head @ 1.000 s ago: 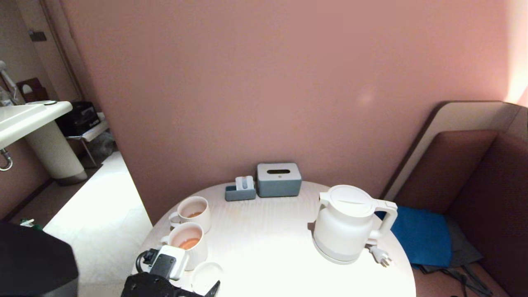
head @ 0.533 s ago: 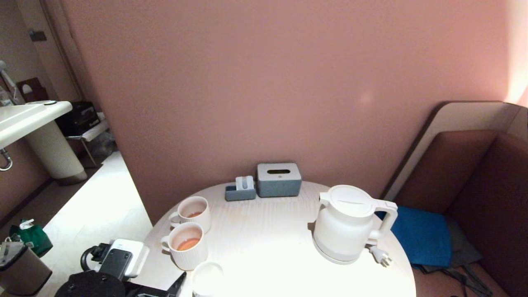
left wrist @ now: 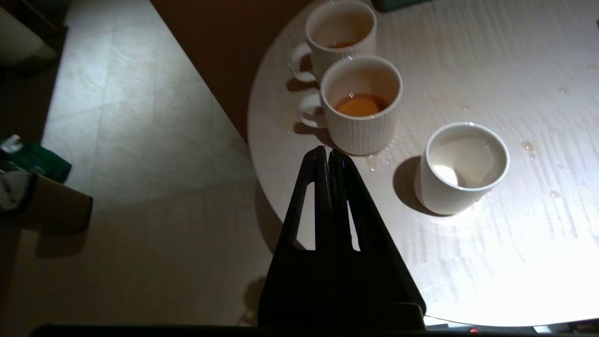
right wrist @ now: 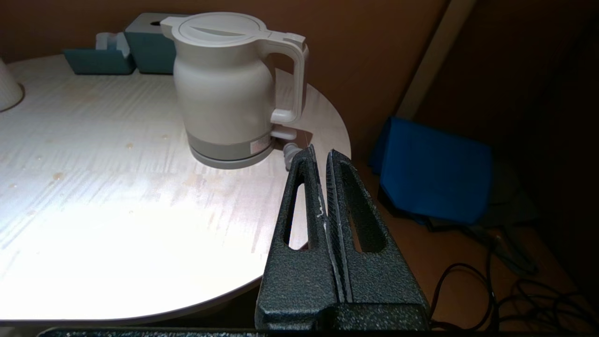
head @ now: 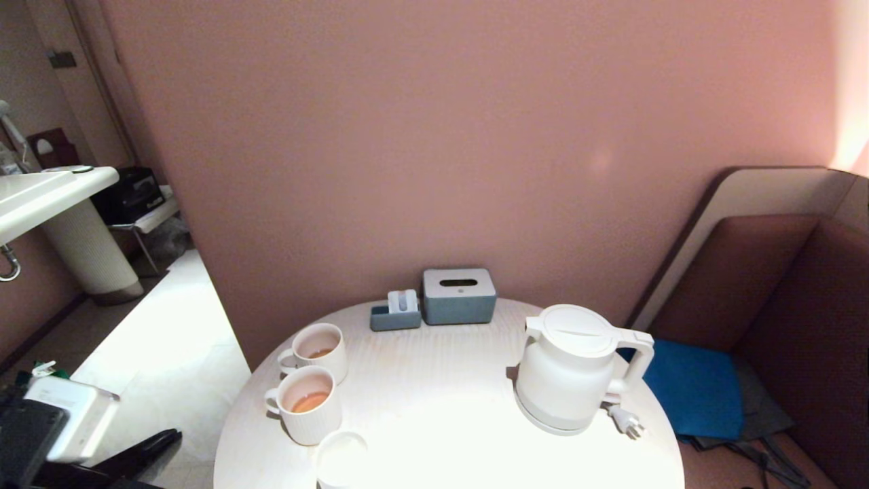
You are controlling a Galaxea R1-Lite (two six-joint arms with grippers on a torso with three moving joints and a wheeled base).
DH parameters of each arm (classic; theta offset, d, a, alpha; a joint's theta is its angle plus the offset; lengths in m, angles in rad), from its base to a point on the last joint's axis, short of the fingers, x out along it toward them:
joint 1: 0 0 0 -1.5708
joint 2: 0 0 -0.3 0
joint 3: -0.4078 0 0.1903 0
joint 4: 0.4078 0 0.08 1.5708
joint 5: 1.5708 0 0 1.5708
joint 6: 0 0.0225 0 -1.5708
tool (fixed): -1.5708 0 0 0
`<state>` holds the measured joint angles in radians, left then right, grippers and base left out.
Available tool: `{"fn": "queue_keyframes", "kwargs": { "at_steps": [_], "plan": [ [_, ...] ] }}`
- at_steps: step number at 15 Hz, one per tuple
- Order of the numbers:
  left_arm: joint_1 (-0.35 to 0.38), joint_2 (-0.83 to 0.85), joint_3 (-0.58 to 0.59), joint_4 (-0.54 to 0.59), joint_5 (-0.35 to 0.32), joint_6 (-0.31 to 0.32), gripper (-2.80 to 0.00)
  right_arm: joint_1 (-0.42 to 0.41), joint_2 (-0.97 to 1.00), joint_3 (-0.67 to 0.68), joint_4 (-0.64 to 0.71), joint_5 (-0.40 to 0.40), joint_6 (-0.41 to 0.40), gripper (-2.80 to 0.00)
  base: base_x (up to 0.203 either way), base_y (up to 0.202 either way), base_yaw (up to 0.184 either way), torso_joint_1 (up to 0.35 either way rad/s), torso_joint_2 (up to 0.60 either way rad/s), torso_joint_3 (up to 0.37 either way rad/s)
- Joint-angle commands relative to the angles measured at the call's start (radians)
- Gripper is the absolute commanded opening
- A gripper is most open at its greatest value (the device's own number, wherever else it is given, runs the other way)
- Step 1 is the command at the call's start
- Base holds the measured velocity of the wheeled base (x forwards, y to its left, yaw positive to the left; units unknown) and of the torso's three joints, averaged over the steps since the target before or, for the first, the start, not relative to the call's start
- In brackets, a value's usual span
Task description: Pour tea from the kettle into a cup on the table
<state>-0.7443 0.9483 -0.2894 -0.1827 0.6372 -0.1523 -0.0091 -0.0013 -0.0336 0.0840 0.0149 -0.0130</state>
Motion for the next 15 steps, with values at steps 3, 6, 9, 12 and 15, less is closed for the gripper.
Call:
{"fn": "queue_keyframes", "kwargs": {
  "at_steps": [3,6,9,12,15],
  "plan": [
    [0.096,-0.323,-0.169,0.419,0.077,0.01,-2.8,0.0,0.001,0.0,0.0,0.0,-0.001,-2.8,0.0,0.0,0.0,0.0,0.0,0.0],
    [0.255,-0.409,-0.184,0.435,0.097,0.078,-2.8,0.0,0.001,0.0,0.0,0.0,-0.001,-2.8,0.0,0.0,0.0,0.0,0.0,0.0],
    [0.445,-0.473,-0.197,0.435,0.096,0.148,-2.8,0.0,0.001,0.0,0.0,0.0,-0.001,-2.8,0.0,0.0,0.0,0.0,0.0,0.0],
    [0.61,-0.586,-0.134,0.434,0.081,0.19,-2.8,0.0,0.001,0.0,0.0,0.0,-0.001,-2.8,0.0,0.0,0.0,0.0,0.0,0.0],
    [0.748,-0.69,-0.102,0.434,-0.026,0.261,-2.8,0.0,0.001,0.0,0.0,0.0,-0.001,-2.8,0.0,0.0,0.0,0.0,0.0,0.0]
  ]
}}
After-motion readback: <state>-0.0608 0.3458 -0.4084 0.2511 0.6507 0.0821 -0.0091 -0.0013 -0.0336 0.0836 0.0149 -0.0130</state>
